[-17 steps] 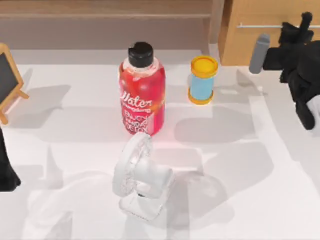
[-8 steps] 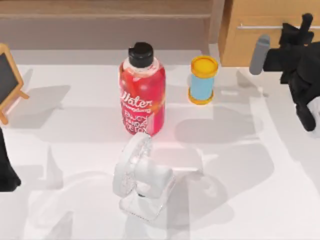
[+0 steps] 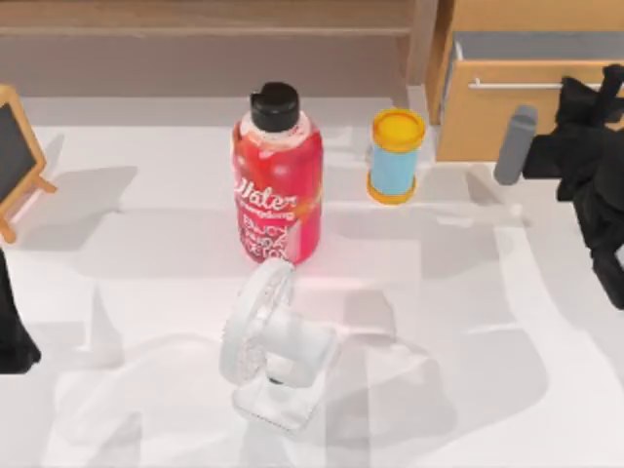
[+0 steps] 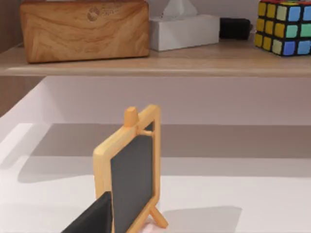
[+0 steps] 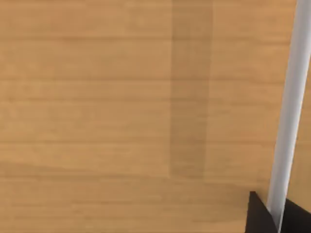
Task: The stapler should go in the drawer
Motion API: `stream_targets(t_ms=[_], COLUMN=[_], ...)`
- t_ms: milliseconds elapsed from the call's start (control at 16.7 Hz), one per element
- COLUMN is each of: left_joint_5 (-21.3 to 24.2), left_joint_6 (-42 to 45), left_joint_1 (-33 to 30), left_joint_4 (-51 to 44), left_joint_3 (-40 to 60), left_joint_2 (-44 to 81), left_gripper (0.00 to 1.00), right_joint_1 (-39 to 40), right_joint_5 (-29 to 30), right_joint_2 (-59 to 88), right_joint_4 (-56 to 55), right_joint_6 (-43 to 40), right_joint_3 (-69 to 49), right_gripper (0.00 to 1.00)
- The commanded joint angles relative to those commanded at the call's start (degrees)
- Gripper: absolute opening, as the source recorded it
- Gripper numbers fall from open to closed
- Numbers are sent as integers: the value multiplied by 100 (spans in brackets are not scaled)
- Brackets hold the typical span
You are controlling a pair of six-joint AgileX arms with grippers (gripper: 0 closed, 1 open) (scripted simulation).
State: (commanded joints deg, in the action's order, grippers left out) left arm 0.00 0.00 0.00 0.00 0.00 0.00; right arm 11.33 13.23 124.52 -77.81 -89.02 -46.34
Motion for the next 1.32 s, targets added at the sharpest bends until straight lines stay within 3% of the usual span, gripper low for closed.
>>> stream_targets(t_ms=[480, 960, 1320], left_joint_5=[0, 0, 0], left_joint_6=[0, 0, 0], left_joint_1=[0, 0, 0], left_joint_4=[0, 0, 0], left_joint_3=[0, 0, 0], left_joint_2=[0, 0, 0], left_gripper=[100, 100, 100], right_joint_1=[42, 289, 304], right_joint_5=[29, 282, 297], right_joint_2=[-100, -606, -632], right_joint_4=[-151, -955, -1011], right_joint_6=[7, 5, 7], right_joint_3=[261, 1610, 1675], right_gripper=[0, 0, 0])
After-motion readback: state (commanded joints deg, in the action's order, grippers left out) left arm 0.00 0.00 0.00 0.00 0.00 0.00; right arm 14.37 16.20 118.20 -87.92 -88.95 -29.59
